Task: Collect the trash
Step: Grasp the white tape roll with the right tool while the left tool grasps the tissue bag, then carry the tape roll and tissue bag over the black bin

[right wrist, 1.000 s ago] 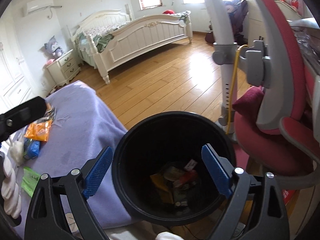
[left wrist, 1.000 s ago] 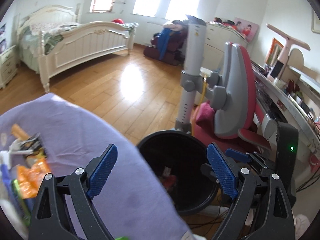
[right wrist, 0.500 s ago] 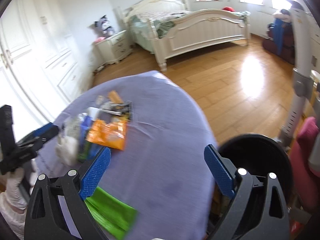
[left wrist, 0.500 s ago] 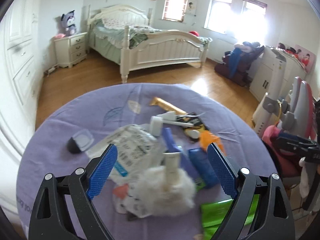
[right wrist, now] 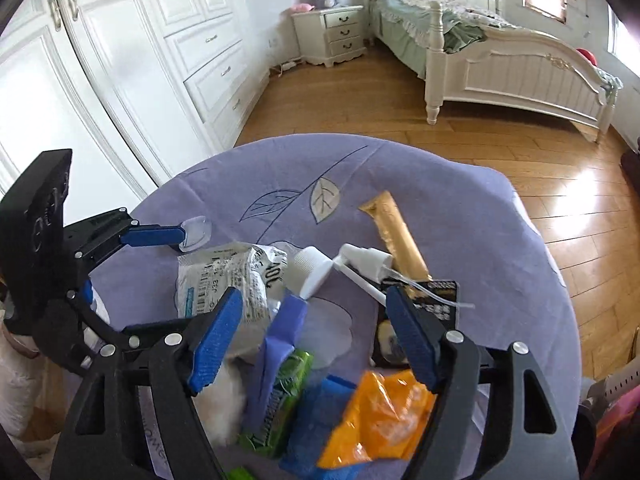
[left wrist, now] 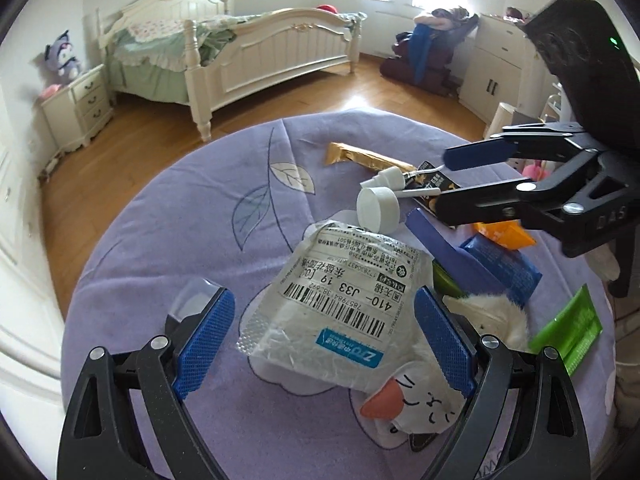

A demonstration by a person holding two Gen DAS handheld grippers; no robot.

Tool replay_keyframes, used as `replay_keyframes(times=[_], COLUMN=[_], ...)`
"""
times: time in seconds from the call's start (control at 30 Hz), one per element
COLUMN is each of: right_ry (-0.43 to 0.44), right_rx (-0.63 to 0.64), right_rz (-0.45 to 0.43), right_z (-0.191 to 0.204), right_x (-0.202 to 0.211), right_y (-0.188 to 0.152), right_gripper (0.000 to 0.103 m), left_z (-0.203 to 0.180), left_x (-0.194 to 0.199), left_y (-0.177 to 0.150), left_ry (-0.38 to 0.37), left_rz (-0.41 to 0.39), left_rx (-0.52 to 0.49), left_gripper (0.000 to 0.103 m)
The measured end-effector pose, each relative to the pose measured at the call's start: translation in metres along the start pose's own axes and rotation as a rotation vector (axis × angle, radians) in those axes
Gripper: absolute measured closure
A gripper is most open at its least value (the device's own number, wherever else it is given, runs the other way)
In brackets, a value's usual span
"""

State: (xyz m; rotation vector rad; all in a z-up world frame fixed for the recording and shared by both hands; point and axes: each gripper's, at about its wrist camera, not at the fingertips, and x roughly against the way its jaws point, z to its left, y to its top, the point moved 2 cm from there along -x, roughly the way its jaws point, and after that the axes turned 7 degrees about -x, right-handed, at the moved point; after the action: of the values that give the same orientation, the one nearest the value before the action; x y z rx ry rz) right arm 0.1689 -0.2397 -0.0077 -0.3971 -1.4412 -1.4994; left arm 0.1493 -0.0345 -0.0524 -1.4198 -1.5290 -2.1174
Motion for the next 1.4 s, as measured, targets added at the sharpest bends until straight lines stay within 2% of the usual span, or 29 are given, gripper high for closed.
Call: replay_keyframes(times=[0.07,0.17,0.27,0.3,0.4,0.53,0.63,0.7,0.8,0.97,1.1,1.23,1.4], right_ry=[-0.001,-0.036,-0.015,-0.035,-0.031,0.002,0.031,0.034,0.058,0.052,0.021,-0.031,-0.170], right_rx=[0.005,-0.029,-0.102,-0.116,-0.187,-0.196,-0.207,-0.196,-0.196,-0.185,-0.197,-0.240,-0.278], right_rz=[0.042,0.091,0.078,0.071,0.083,0.069,0.058,0.036,-0.009,-0.121,-0.233,-0.344,-0.439], right_z=[0.005,0.007,0.001,-0.002,-0.016,-0.024,-0.023,-0.020,-0.017,-0.018,-0.023,-0.042,-0.072], right_x=[-0.019,-0.040,-0.038,-0.037,-0.039,-0.037,-0.034,-0.028,-0.015,0.023,0.066,0.112,0.161], right_y=[0.006,0.009,0.009,0.008,0.002,-0.006,-0.010,-0.013,-0.013,-0.021,-0.033,-0.052,-0.084], right_gripper=[0.034,0.044,0.071,0.080,0.086,0.086,0.086,0.086,0.086,0.086,0.086,0.086,0.086], left_z=[-0.006,-0.012,-0.016,-0.016,-0.016,-0.009,-0.001,0.001,0.006,0.014,-0.004,-0.046,-0.114], left_x=[0.000,-0.003,-0.010,-0.013,-0.022,-0.030,-0.034,-0.029,-0.019,0.012,0.045,0.064,0.060], left_y=[-0.001,-0.001,0.002,0.003,0.007,0.011,0.009,0.008,0.007,0.011,0.027,0.054,0.090], left_ry=[-0.027,-0.023,0.005,0.007,0.006,-0.020,-0.043,-0.043,-0.026,-0.022,-0.010,-0.028,-0.131], left_rz=[-0.003,0.001,0.019,0.025,0.041,0.029,0.016,-0.007,-0.034,-0.120,-0.196,-0.242,-0.274], left_rx=[-0.021,-0.075,-0.091,-0.091,-0.095,-0.052,0.020,0.048,0.090,0.179,0.164,0.099,0.028], left_gripper=[0.013,0.013,0.013,0.013,0.013,0.014,0.033,0.052,0.065,0.067,0.067,0.067,0.067])
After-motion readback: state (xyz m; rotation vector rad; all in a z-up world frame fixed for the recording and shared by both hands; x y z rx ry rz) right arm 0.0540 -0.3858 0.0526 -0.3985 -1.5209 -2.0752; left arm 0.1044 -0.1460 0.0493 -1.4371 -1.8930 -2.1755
